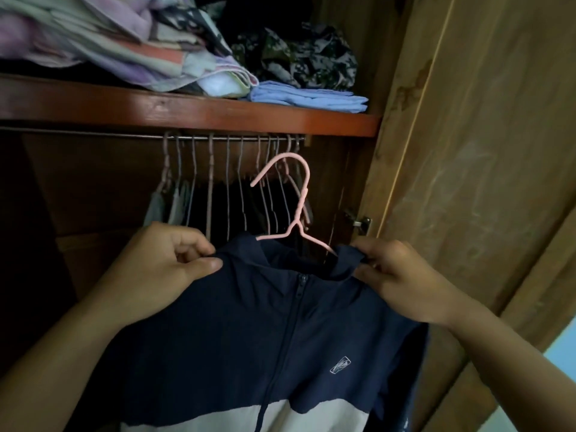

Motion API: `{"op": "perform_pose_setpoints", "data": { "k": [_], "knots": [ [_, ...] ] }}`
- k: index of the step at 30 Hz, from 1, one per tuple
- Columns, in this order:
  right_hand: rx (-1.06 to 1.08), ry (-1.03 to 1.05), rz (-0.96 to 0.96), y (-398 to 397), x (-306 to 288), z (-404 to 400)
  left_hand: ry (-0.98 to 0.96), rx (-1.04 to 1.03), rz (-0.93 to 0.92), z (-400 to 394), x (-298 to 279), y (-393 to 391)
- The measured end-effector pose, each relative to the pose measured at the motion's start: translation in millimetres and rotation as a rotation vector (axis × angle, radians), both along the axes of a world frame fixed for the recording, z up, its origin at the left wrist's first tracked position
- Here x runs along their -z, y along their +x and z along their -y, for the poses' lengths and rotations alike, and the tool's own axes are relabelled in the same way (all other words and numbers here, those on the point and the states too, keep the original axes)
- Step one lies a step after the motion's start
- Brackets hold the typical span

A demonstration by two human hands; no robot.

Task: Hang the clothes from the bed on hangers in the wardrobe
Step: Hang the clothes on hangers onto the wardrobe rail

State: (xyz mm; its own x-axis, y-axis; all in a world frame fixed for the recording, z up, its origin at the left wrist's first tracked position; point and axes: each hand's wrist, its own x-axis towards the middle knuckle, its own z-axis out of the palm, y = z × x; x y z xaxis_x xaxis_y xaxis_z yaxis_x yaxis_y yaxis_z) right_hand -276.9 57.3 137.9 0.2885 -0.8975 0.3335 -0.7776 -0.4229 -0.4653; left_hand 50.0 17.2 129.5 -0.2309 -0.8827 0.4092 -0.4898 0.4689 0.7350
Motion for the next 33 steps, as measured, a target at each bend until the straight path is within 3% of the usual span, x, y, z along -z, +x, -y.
{"op": "perform_pose_setpoints", "data": {
  "k": [11, 17, 22, 33],
  "knots": [
    [-0.309, 0.061, 0.069, 75, 9, 63, 0.049, -0.191, 0.008, -9, 5, 75],
    [-0.549, 0.272, 0.252, 111, 10, 76, 0.047, -0.343, 0.065, -10, 15, 105],
    [-0.65, 0.312, 0.291, 144, 22, 90, 0.046, -0.395, 0.138, -1, 19, 122],
    [-0.54, 0.367, 0.581, 251, 50, 129, 0.08, -0.76, 0.363, 56, 32, 163]
  ]
}}
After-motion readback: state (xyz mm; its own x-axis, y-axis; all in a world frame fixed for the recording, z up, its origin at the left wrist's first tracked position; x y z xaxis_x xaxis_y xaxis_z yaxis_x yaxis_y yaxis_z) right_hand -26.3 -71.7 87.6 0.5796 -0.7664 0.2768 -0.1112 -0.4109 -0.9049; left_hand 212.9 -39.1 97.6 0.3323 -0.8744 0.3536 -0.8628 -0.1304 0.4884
